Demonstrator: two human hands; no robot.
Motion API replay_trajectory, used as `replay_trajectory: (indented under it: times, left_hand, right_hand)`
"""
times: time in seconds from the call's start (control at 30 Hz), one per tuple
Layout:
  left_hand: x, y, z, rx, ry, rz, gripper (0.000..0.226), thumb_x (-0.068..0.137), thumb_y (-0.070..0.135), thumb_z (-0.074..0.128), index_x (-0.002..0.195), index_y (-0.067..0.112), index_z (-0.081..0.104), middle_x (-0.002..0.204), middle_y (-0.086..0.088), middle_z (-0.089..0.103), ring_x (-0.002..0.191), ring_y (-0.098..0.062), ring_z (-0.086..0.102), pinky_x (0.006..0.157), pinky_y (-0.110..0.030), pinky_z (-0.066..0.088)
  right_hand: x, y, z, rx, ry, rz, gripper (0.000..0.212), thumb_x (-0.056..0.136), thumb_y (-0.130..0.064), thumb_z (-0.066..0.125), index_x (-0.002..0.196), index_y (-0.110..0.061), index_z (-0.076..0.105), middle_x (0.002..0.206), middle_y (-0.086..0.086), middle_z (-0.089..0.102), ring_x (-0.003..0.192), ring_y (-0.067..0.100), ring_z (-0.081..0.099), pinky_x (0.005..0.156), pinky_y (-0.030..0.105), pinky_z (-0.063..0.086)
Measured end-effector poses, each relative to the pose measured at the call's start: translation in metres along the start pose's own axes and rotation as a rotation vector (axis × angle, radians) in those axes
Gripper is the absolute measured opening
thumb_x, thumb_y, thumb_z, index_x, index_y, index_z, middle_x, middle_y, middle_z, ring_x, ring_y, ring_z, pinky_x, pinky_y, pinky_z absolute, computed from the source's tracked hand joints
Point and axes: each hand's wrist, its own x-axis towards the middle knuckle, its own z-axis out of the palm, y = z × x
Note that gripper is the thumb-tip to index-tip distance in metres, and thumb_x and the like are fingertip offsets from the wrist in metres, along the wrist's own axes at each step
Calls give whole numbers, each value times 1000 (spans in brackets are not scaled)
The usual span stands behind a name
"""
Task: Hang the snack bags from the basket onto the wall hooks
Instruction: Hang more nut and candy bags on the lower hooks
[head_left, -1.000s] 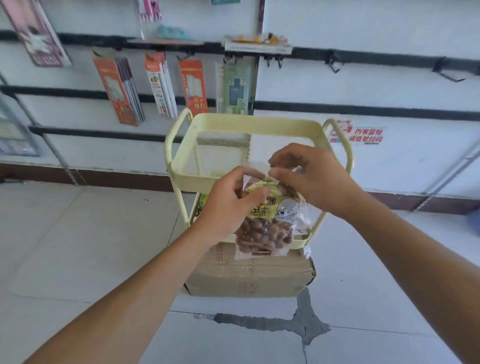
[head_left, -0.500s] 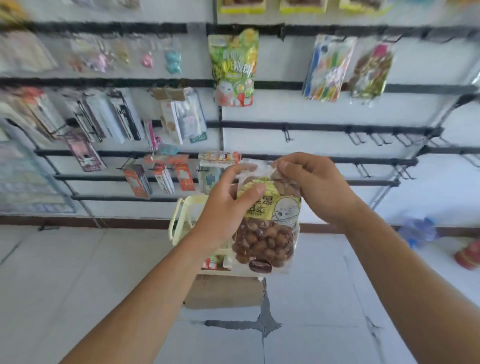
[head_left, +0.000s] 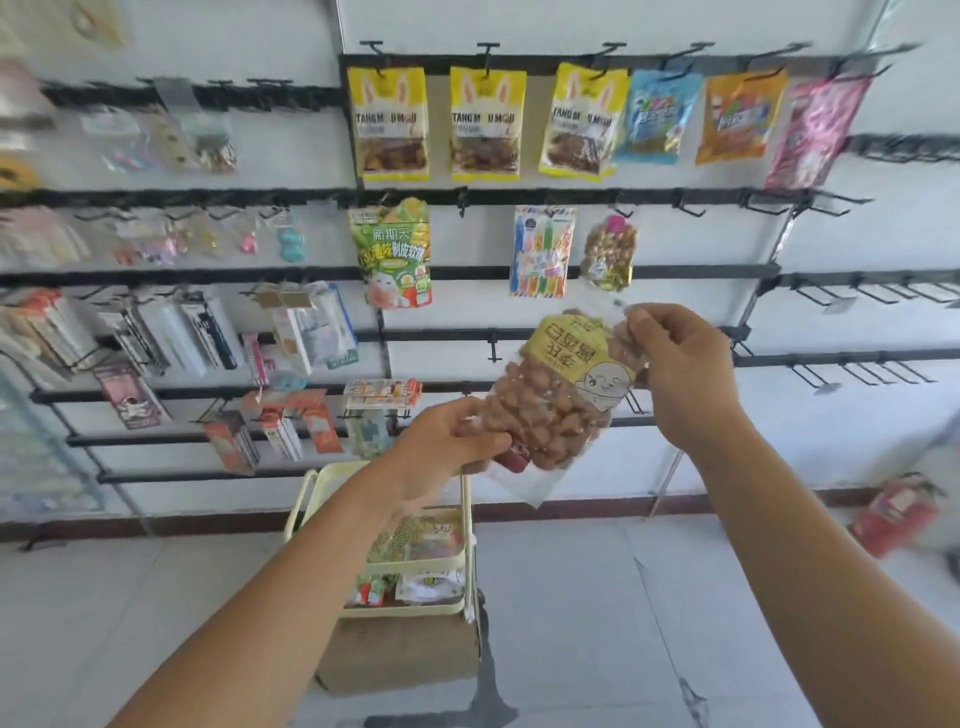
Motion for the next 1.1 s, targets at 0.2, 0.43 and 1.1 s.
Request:
replay_trajectory:
  times: [0.2, 0.43, 1.1]
  left_hand:
    - [47, 20, 4, -145, 184, 117, 26, 88, -4, 65, 104, 16, 66, 80, 1, 75, 74, -10, 69, 65, -22, 52]
    - [143, 66, 27, -274, 248, 262, 16, 92, 0, 65, 98, 13, 71, 82, -1, 74, 76, -13, 69, 64, -24, 56]
    - [360, 114, 155, 579, 26, 295, 22, 84, 34, 78, 89, 13, 73, 82, -2, 76, 73, -8, 67, 70, -24, 51]
  right_hand:
    - [25, 44, -39, 117, 126, 129, 16, 103, -14, 51, 102, -2, 61, 85, 8, 61, 71, 9, 66, 61, 22, 58]
    - [74, 101, -65, -214, -70, 295, 9, 98, -13, 58, 99, -8, 65, 96, 13, 73, 91, 23, 71, 80, 30, 59]
    - [267, 84, -141, -363, -259, -133, 5, 93, -25, 68, 91, -23, 71, 85, -5, 76, 75, 4, 68, 64, 17, 51]
